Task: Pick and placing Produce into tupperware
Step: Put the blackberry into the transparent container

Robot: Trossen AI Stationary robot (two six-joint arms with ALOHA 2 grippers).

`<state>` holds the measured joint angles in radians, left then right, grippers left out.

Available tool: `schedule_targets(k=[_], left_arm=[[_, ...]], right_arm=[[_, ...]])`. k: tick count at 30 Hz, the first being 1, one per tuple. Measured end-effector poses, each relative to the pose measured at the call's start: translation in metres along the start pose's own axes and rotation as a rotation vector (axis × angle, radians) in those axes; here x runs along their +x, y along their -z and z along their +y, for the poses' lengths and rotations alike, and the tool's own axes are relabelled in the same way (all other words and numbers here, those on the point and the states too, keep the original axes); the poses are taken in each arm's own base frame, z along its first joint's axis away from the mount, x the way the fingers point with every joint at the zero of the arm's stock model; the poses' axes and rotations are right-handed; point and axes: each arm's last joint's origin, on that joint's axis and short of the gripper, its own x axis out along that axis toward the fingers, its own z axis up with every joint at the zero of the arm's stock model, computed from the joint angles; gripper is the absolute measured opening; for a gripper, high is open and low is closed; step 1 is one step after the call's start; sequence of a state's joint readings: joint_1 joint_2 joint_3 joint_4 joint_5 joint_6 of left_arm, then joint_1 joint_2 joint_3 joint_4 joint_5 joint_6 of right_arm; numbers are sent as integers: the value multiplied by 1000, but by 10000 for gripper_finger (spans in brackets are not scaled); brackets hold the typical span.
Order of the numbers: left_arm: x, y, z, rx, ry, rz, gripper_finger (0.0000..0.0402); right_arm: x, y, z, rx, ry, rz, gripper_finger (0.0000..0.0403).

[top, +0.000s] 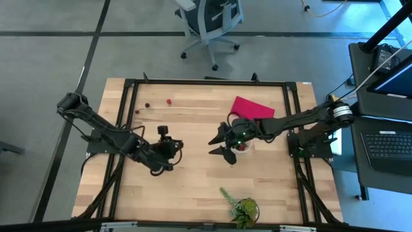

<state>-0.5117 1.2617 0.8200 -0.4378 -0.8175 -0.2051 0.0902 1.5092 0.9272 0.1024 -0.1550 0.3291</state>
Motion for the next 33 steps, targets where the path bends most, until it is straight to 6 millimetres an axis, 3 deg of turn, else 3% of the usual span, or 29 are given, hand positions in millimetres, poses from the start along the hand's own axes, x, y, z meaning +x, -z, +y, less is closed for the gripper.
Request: schedule_targets(k=[6,17,24,33], left_arm=[[1,-15,-1,64,0,-115,89],[13,-30,4,188,-29,-192,91],[26,-35,5,236,-16,-227,95],[27,-42,9,228,-21,-276,96]], right_arm=[[19,-2,-4,-7,-50,-91,220],[35,-15,-7,61,-146,-339,220],[41,-14,-17,99,-135,-362,220],[40,-15,-18,81,-133,-374,220]])
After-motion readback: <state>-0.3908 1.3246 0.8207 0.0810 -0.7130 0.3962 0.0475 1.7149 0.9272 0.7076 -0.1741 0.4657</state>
